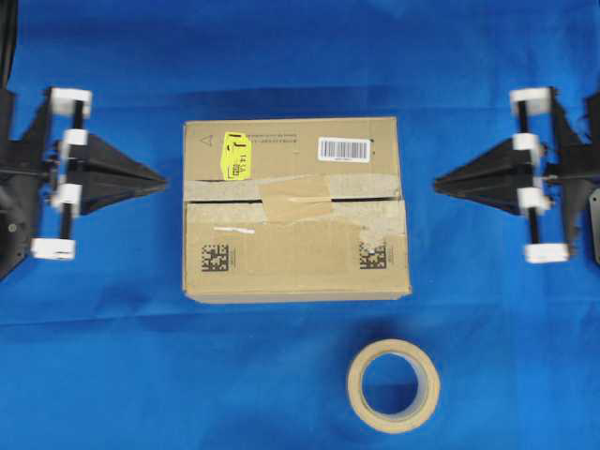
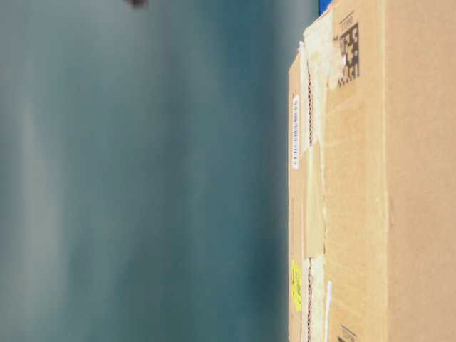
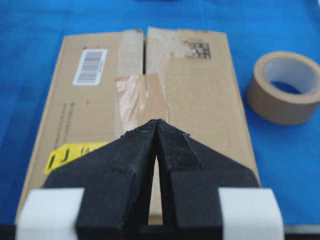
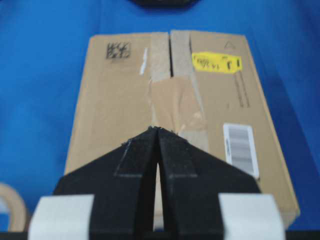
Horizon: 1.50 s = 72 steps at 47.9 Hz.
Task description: Apply tape along the seams of the closed cardboard box to seal it securely.
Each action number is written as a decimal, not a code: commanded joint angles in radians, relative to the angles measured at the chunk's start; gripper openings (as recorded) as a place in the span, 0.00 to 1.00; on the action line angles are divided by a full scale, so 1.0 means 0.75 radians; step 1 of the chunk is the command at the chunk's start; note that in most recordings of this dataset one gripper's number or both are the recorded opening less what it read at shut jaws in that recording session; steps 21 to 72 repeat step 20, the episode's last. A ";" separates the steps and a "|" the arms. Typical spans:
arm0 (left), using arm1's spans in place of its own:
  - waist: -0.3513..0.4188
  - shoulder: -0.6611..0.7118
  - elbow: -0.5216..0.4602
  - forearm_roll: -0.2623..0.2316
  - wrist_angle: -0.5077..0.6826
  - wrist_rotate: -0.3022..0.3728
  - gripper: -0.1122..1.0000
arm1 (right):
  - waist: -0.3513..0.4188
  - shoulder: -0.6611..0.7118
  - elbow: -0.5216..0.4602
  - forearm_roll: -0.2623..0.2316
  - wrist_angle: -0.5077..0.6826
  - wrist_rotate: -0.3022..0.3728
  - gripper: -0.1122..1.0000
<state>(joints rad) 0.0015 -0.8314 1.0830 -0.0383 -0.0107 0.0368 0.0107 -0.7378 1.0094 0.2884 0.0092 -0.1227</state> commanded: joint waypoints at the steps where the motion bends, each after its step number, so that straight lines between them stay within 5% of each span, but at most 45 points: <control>1: 0.000 -0.067 0.016 -0.002 0.043 -0.002 0.10 | -0.004 -0.090 0.027 -0.002 0.051 -0.002 0.11; 20: 0.000 -0.346 0.239 -0.002 0.096 -0.041 0.10 | -0.002 -0.309 0.247 -0.002 0.145 0.004 0.11; 72: 0.000 -0.346 0.239 -0.002 0.096 -0.041 0.10 | -0.002 -0.309 0.247 -0.002 0.145 0.004 0.11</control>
